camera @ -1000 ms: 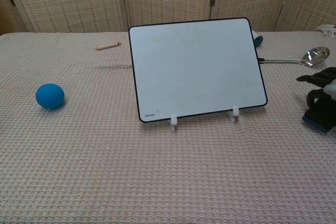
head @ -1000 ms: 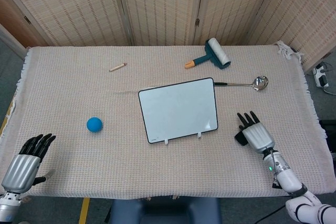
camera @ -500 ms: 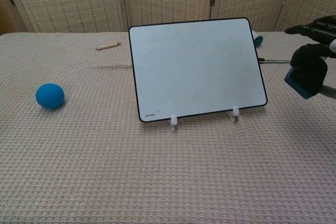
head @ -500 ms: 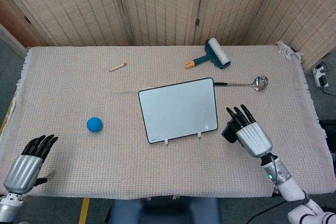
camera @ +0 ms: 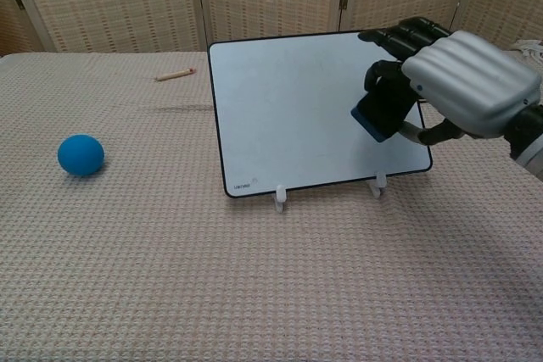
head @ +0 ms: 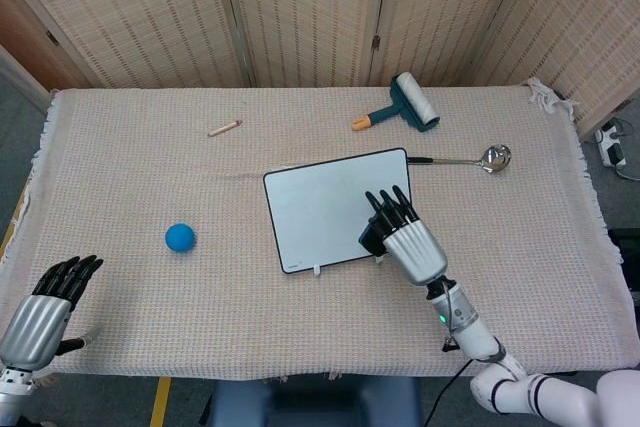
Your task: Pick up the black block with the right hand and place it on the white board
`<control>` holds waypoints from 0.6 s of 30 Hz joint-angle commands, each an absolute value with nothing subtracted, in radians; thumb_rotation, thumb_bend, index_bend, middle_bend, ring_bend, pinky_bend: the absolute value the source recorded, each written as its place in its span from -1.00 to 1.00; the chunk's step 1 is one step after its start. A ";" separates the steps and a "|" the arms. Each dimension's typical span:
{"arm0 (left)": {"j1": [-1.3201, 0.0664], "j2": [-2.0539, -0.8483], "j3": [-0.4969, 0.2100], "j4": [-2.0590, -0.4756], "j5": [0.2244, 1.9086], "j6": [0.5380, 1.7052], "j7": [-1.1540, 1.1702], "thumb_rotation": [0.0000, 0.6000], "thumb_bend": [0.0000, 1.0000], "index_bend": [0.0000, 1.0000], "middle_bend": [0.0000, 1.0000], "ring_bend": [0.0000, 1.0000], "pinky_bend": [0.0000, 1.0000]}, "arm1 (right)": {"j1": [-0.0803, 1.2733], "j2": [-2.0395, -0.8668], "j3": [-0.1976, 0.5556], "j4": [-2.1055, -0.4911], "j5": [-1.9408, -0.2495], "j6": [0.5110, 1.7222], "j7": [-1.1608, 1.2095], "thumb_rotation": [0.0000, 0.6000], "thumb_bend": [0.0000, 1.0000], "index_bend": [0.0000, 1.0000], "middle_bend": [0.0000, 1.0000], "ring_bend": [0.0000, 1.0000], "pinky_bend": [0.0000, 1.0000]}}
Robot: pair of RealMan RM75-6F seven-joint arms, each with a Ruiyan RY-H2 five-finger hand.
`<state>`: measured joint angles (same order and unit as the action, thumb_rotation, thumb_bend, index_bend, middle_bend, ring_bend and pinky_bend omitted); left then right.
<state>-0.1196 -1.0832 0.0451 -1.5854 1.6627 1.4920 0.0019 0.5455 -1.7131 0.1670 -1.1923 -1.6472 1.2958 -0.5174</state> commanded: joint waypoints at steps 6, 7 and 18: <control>-0.123 -1.062 0.049 -1.576 1.676 1.499 -0.067 1.00 -0.54 -0.97 -0.79 -0.80 -0.70 | 0.609 -1.819 0.222 -1.098 -1.594 1.280 -0.672 1.00 -0.24 0.17 -0.88 -0.86 -1.00; -0.123 -1.060 0.048 -1.574 1.676 1.501 -0.075 1.00 -0.54 -0.97 -0.79 -0.80 -0.70 | 0.615 -1.828 0.225 -1.088 -1.593 1.281 -0.691 1.00 -0.24 0.17 -0.88 -0.86 -1.00; -0.120 -1.038 0.057 -1.563 1.701 1.525 -0.151 1.00 -0.54 -0.94 -0.79 -0.80 -0.70 | 0.671 -1.925 0.250 -0.972 -1.539 1.262 -0.790 1.00 -0.24 0.11 -0.89 -0.86 -1.00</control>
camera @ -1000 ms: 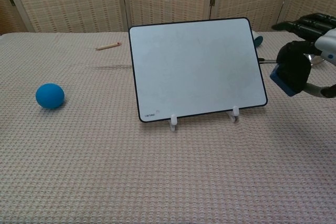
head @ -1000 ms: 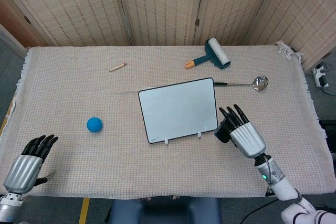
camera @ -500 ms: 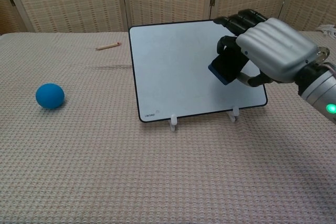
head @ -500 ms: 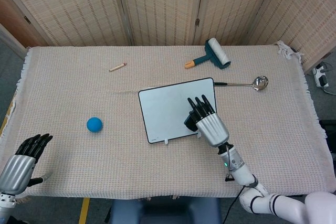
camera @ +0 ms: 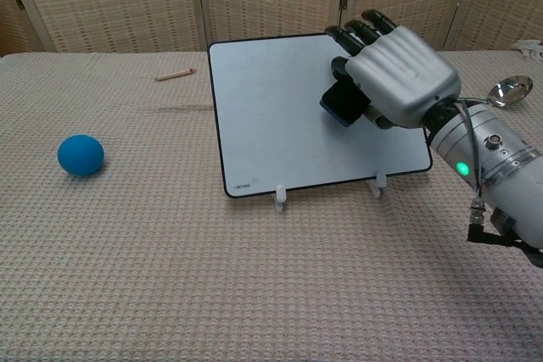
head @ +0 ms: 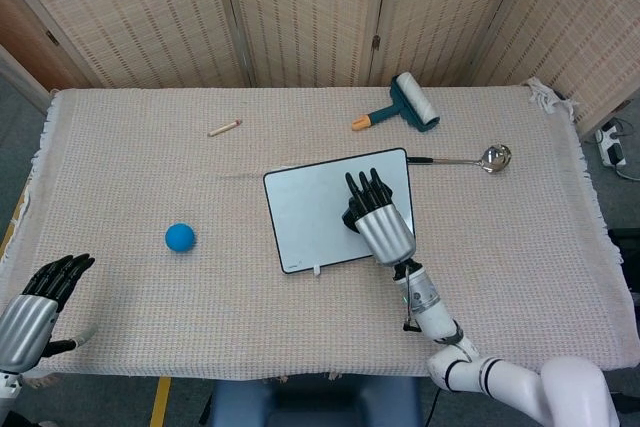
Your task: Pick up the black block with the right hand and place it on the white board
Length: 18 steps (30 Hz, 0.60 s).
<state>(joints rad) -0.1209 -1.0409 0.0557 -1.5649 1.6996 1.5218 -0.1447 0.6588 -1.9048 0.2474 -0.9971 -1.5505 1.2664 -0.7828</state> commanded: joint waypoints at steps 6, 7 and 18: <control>-0.118 -1.032 0.053 -1.559 1.696 1.533 -0.174 1.00 -0.54 -0.94 -0.79 -0.80 -0.70 | 0.682 -1.960 0.242 -0.926 -1.520 1.259 -0.811 1.00 -0.24 -0.40 -1.00 -0.94 -1.00; -0.118 -1.032 0.053 -1.559 1.696 1.534 -0.174 1.00 -0.54 -0.94 -0.79 -0.80 -0.70 | 0.682 -1.963 0.241 -0.922 -1.517 1.260 -0.813 1.00 -0.24 -0.46 -1.00 -0.95 -1.00; -0.117 -1.035 0.051 -1.559 1.695 1.534 -0.166 1.00 -0.54 -0.93 -0.79 -0.80 -0.70 | 0.657 -1.912 0.218 -0.995 -1.517 1.309 -0.794 1.00 -0.24 -1.00 -1.00 -1.00 -1.00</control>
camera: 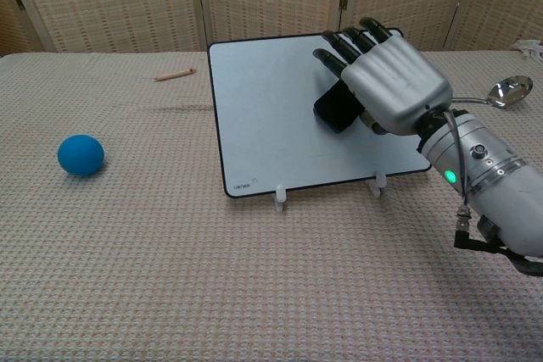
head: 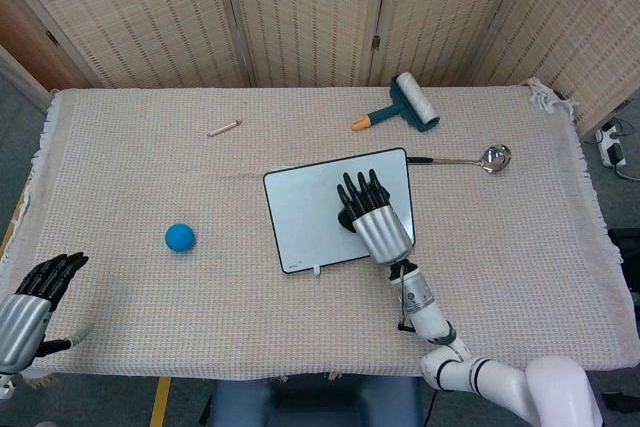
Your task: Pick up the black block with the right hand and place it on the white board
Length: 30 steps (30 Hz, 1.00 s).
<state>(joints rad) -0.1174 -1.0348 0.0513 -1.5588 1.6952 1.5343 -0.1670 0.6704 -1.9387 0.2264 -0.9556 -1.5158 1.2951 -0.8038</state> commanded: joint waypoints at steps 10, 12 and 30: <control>-0.120 -1.047 0.050 -1.562 1.690 1.520 -0.121 1.00 -0.54 -0.93 -0.79 -0.80 -0.70 | 0.469 -1.633 0.088 -1.477 -1.552 1.453 -0.730 1.00 -0.24 -1.00 -1.00 -1.00 -1.00; -0.120 -1.052 0.049 -1.566 1.687 1.517 -0.101 1.00 -0.54 -0.93 -0.79 -0.80 -0.70 | 0.407 -1.527 0.038 -1.632 -1.536 1.473 -0.718 1.00 -0.24 -1.00 -1.00 -1.00 -1.00; -0.096 -1.110 0.044 -1.579 1.693 1.541 0.074 1.00 -0.54 -0.95 -0.79 -0.80 -0.70 | 0.088 -1.062 -0.168 -1.703 -1.463 1.569 -0.243 1.00 -0.24 -1.00 -1.00 -1.00 -1.00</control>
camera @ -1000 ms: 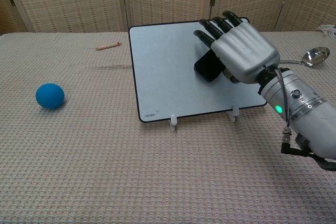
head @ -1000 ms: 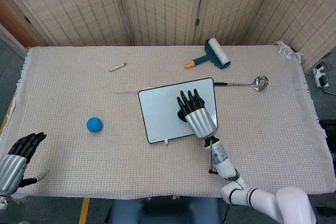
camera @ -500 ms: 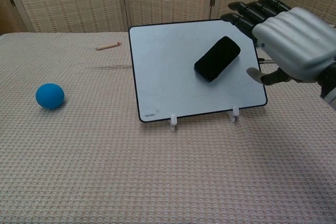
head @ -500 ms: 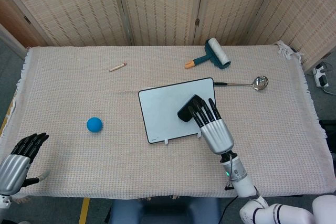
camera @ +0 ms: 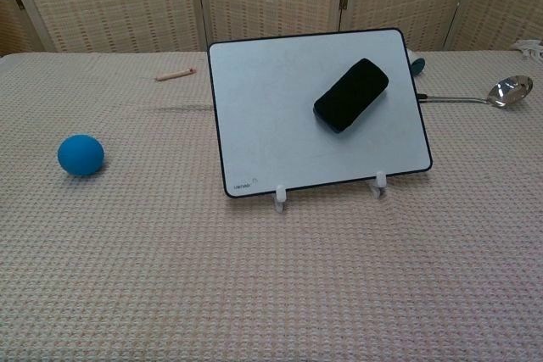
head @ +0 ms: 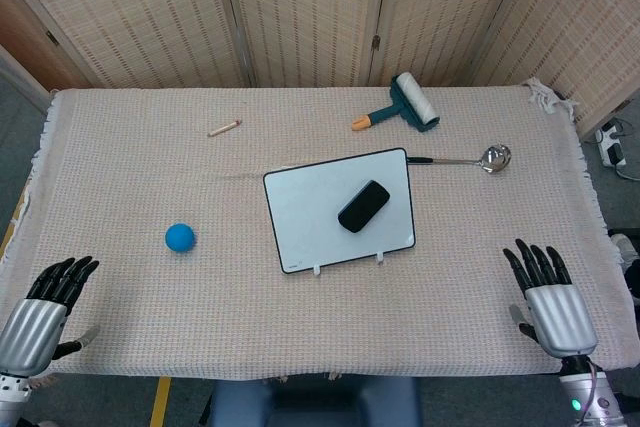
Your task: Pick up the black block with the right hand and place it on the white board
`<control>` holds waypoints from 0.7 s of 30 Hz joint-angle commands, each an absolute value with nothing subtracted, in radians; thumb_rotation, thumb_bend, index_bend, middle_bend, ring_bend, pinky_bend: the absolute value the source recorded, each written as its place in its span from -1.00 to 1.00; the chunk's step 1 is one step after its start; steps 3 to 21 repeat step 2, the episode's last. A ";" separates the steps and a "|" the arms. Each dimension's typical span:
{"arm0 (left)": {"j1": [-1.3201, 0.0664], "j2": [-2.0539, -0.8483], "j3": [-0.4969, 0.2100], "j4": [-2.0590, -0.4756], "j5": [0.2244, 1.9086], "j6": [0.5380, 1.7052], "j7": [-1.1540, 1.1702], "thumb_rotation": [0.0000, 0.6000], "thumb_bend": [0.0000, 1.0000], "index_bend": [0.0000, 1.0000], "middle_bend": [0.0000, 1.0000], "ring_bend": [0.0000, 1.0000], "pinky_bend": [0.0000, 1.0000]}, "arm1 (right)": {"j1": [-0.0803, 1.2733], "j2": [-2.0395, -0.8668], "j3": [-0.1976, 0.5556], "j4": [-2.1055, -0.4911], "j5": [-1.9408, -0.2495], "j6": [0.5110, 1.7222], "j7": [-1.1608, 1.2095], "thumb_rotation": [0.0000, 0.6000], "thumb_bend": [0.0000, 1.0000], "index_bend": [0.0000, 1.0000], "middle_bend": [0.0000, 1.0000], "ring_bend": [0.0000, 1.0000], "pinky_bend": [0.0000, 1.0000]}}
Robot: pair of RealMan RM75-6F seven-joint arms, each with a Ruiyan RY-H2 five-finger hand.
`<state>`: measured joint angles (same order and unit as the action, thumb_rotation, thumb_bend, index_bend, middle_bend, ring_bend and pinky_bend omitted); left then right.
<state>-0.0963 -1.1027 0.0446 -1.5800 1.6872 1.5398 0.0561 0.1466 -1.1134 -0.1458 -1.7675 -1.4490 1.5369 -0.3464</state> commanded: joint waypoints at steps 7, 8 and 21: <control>-0.096 -1.115 0.045 -1.576 1.703 1.546 0.082 1.00 -0.54 -0.96 -0.79 -0.80 -0.70 | 0.082 -1.060 -0.168 -1.696 -1.480 1.571 -0.234 1.00 -0.24 -1.00 -1.00 -1.00 -1.00; -0.096 -1.115 0.045 -1.576 1.703 1.546 0.082 1.00 -0.54 -0.96 -0.79 -0.80 -0.70 | 0.082 -1.060 -0.168 -1.696 -1.480 1.571 -0.234 1.00 -0.24 -1.00 -1.00 -1.00 -1.00; -0.096 -1.115 0.045 -1.576 1.703 1.546 0.082 1.00 -0.54 -0.96 -0.79 -0.80 -0.70 | 0.082 -1.060 -0.168 -1.696 -1.480 1.571 -0.234 1.00 -0.24 -1.00 -1.00 -1.00 -1.00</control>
